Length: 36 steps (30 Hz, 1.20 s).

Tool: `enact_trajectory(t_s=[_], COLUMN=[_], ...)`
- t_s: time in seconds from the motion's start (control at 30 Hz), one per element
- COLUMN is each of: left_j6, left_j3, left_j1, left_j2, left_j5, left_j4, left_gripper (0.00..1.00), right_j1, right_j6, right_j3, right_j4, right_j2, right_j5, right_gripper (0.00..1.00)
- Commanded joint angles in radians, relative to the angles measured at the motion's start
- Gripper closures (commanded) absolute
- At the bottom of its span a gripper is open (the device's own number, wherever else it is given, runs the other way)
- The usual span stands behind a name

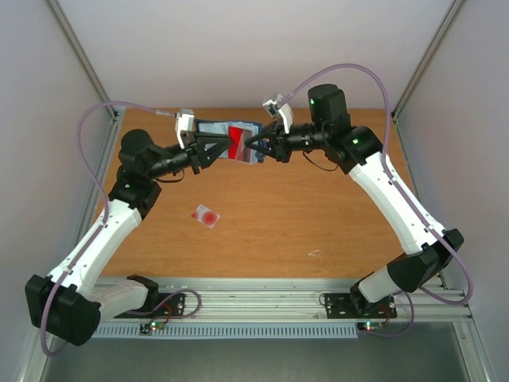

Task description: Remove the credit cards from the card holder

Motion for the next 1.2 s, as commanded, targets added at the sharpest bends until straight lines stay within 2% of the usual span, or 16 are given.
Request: enact_trajectory(t_s=[0.0,0.1,0.17,0.23,0.37,0.53,0.63,0.73,1.1,1.17], left_j6=[0.018,-0.005,-0.032,-0.051,-0.045,0.06,0.126,0.141,0.13,0.123], left_j3=[0.038,0.037,0.045,0.057,0.064,0.061,0.055,0.05,0.053,0.045], left_j1=[-0.085,-0.071,-0.056,-0.045,-0.025,-0.016,-0.072,-0.108,-0.14,-0.14], left_j2=[-0.007,-0.01,-0.007,-0.005,-0.007,-0.009,-0.004,0.012,0.014,0.002], left_j5=[0.292,0.321,0.341,0.352,0.368,0.383,0.384,0.362,0.33,0.316], left_j4=[0.12,0.199,0.244,0.26,0.227,0.144,0.081,0.082,0.128,0.131], left_gripper=[0.77,0.66,0.62,0.61,0.56,0.53,0.57,0.67,0.99,1.0], right_j1=[0.073,0.091,0.123,0.128,0.129,0.146,0.179,0.194,0.194,0.19], right_j6=[-0.036,-0.091,-0.184,-0.222,-0.264,-0.301,-0.297,-0.251,-0.042,-0.017], right_j3=[0.007,0.023,0.032,-0.002,-0.067,-0.067,-0.045,-0.03,0.084,0.089], right_j4=[0.088,0.055,0.003,0.029,0.093,0.068,0.071,0.12,0.093,0.082], right_j2=[0.086,0.097,0.091,0.063,-0.005,-0.028,-0.017,0.003,0.137,0.14], right_j5=[0.037,0.009,0.002,-0.044,-0.084,-0.06,0.045,0.113,0.562,0.607], right_gripper=[0.99,0.99,0.98,0.98,0.96,0.96,0.97,0.98,0.99,0.99])
